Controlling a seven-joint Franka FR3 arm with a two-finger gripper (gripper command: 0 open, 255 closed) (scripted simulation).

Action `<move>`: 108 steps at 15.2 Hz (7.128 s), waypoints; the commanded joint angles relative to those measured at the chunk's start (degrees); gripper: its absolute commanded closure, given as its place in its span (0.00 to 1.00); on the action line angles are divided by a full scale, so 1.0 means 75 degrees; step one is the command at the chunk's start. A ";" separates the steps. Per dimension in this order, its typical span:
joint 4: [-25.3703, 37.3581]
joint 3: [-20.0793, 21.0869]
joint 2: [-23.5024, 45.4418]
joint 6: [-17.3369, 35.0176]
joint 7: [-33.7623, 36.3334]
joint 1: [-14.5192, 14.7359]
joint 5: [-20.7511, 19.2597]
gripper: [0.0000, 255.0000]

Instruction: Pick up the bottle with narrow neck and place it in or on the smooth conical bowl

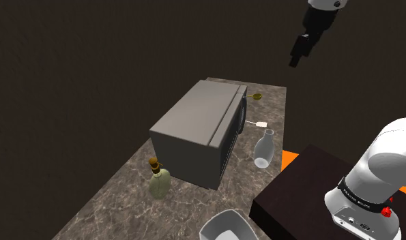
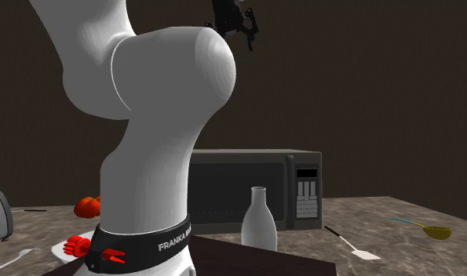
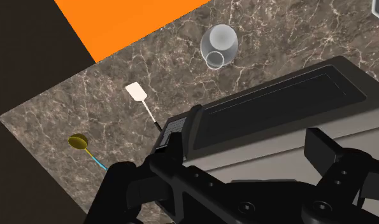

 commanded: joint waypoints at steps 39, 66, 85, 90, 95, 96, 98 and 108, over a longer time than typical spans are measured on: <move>-0.3964 -0.1496 0.5860 0.8765 -0.1235 0.0019 0.0617 0.00; -0.3857 -0.1454 0.4586 0.7391 -0.1022 -0.0072 0.0326 1.00; -0.3079 -0.1334 0.2851 0.4881 -0.0917 -0.0137 0.0222 1.00; -0.3376 -0.0737 0.2138 0.4455 -0.0161 0.0226 0.0471 1.00; -0.3562 0.0036 0.1500 0.4002 0.0792 0.0774 0.0917 1.00; -0.3567 0.0193 0.1406 0.3915 0.0985 0.0890 0.1016 1.00; -0.3546 0.0508 0.1253 0.3747 0.1375 0.1127 0.1217 1.00; -0.2838 0.2099 0.1218 0.3089 0.3343 0.2145 0.2126 1.00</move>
